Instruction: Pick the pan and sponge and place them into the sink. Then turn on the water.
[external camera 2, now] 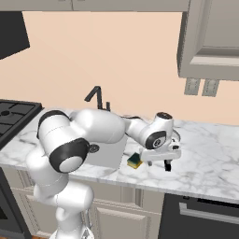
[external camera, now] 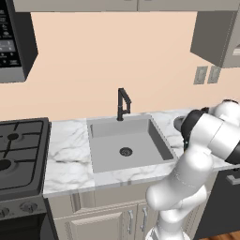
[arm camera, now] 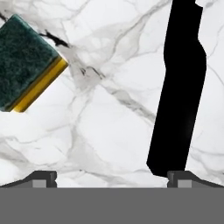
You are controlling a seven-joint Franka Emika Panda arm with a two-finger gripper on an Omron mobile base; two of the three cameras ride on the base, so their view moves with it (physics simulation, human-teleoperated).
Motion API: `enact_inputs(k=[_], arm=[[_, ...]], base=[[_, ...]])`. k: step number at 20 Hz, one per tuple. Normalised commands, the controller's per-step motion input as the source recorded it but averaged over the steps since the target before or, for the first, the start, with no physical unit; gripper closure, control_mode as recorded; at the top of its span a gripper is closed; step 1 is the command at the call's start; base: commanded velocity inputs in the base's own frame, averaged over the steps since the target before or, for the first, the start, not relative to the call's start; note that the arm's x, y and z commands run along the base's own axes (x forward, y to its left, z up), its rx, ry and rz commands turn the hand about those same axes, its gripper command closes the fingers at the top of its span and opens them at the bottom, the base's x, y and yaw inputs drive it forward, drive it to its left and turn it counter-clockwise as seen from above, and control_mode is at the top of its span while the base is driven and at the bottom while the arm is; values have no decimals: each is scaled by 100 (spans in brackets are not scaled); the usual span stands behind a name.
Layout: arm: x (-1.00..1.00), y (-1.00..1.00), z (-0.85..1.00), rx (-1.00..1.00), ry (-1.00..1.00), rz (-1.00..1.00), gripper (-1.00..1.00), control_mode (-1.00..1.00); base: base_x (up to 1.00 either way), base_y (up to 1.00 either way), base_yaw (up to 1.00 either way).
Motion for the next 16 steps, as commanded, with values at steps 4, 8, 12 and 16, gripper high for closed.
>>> enact_inputs(k=[4,8,12,16], arm=[[19,-7,-16,0,-2,0,-100,-100],[19,-13,-13,0,-2,0,-100,-100],[18,-13,-12,0,-2,0,-100,-100],[14,-15,-7,0,-4,0,-100,-100]], base=[[0,0,0],[0,0,0],[0,0,0],[0,0,0]])
